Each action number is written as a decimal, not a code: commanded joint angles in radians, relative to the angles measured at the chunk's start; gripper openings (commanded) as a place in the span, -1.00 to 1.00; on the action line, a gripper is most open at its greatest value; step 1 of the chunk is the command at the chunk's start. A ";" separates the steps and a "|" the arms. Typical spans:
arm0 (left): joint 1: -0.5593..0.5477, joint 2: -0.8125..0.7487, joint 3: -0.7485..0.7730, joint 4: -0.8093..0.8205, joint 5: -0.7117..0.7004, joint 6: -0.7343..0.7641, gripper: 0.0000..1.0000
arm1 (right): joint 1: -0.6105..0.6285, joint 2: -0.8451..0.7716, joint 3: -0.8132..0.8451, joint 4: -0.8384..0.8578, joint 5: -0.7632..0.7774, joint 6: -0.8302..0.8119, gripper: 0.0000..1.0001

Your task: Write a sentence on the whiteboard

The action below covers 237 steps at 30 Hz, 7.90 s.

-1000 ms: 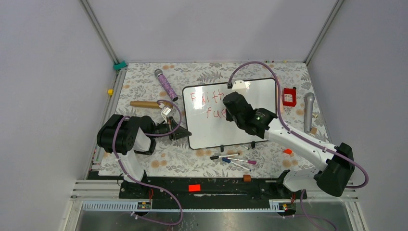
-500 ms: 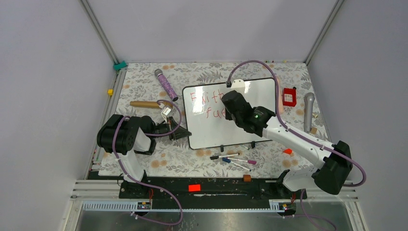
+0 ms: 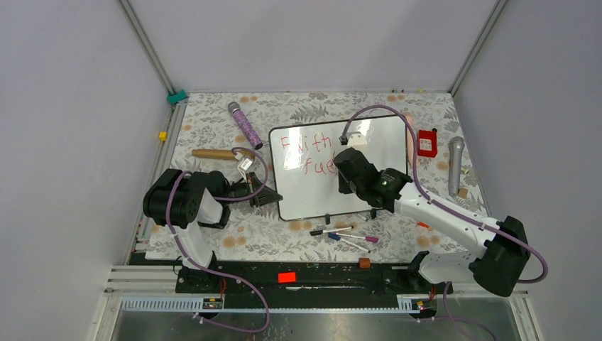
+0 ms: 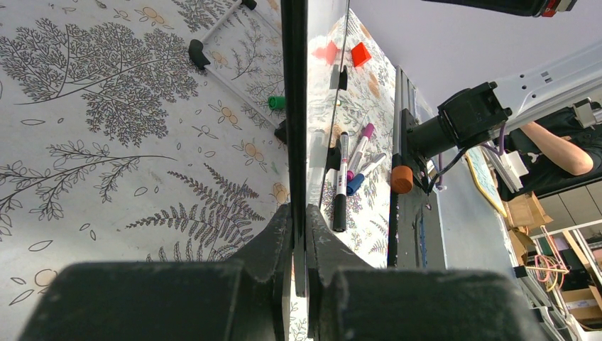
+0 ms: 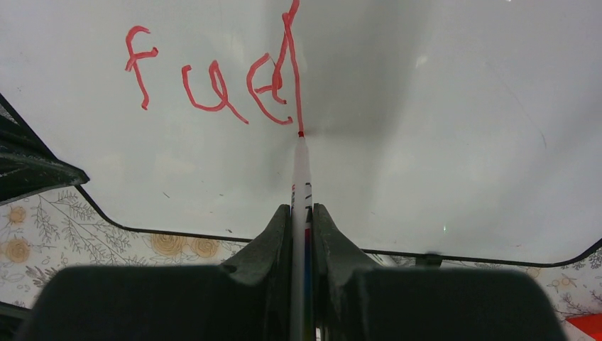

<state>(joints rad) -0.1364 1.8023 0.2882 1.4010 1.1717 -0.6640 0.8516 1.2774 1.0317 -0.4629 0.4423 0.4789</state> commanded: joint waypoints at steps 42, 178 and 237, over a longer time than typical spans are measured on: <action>-0.004 0.001 0.019 0.075 0.023 0.023 -1.00 | -0.039 0.031 0.119 -0.011 0.149 -0.052 -1.00; -0.005 -0.001 0.019 0.075 0.026 0.020 -1.00 | 0.348 0.325 0.191 -0.104 0.241 0.054 -1.00; -0.005 0.000 0.019 0.075 0.026 0.017 -1.00 | 0.258 0.235 0.172 -0.086 0.240 0.008 -1.00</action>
<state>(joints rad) -0.1364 1.8023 0.2886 1.4067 1.1736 -0.6598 1.1172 1.4956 1.1603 -0.5640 0.6891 0.4995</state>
